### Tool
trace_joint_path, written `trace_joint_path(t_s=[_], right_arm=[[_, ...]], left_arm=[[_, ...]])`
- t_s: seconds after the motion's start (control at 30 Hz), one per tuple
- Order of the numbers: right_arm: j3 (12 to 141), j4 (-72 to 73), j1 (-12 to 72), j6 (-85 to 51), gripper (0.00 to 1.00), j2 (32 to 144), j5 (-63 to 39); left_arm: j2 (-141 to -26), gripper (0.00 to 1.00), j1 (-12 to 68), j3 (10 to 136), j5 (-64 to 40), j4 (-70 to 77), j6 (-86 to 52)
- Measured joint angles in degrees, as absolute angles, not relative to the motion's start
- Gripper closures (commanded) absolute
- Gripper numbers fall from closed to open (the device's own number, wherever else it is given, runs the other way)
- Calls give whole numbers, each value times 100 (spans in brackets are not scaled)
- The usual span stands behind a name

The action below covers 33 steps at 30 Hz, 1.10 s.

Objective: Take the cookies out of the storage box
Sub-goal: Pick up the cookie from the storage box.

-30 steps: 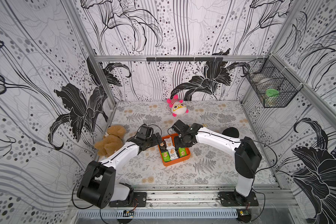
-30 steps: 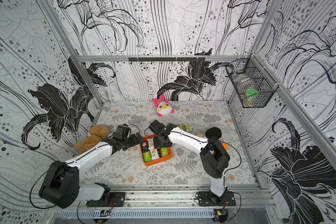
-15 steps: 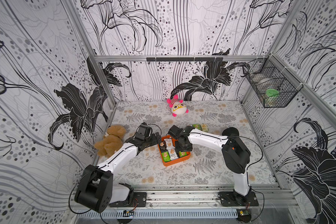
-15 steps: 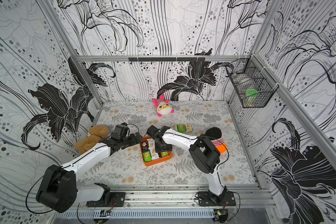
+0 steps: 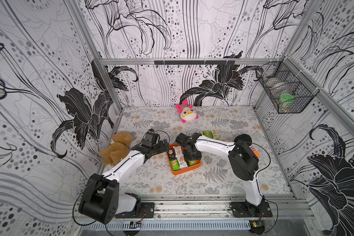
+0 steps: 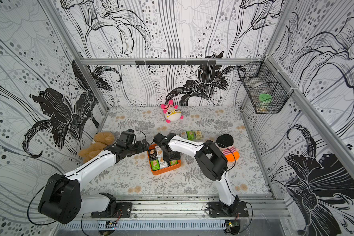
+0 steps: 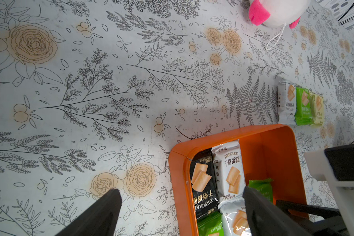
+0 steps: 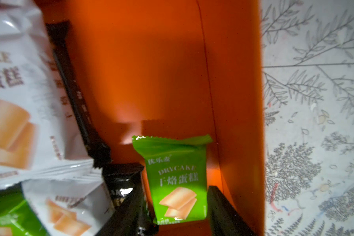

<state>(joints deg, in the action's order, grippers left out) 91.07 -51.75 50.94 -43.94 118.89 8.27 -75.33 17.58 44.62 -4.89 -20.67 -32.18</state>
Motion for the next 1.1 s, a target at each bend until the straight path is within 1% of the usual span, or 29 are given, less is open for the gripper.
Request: trace_joint_path(t_s=[0.07,0.23,0.57,0.67,0.73,0.83,0.97,1.1], right_arm=[[9109,-5205,5094,-4394,46,11889,851],[9120,-5262,5094,-4394,46,11896,895],[9262,-5297,5096,-4368,39,12175,1033],[9268,-5304,5094,-4348,39,12221,1070],[9273,-5299,5096,-4346,40,12221,1079],[9273,-5284,5094,-4287,46,12221,1094],[9273,-5238,5094,-4241,51,12232,1105],[9273,-5207,5094,-4241,53,12234,1133]], left_arm=[[-7533,3,1756,4464,-486,-2067,-3218],[-7533,3,1754,4464,-486,-2067,-3214],[-7533,3,1745,4464,-486,-2069,-3208],[-7533,3,1745,4464,-486,-2071,-3208],[-7533,3,1745,4466,-486,-2080,-3203],[-7533,3,1730,4466,-486,-2099,-3186],[-7533,3,1719,4488,-484,-2163,-3155],[-7533,3,1719,4510,-486,-2180,-3133]])
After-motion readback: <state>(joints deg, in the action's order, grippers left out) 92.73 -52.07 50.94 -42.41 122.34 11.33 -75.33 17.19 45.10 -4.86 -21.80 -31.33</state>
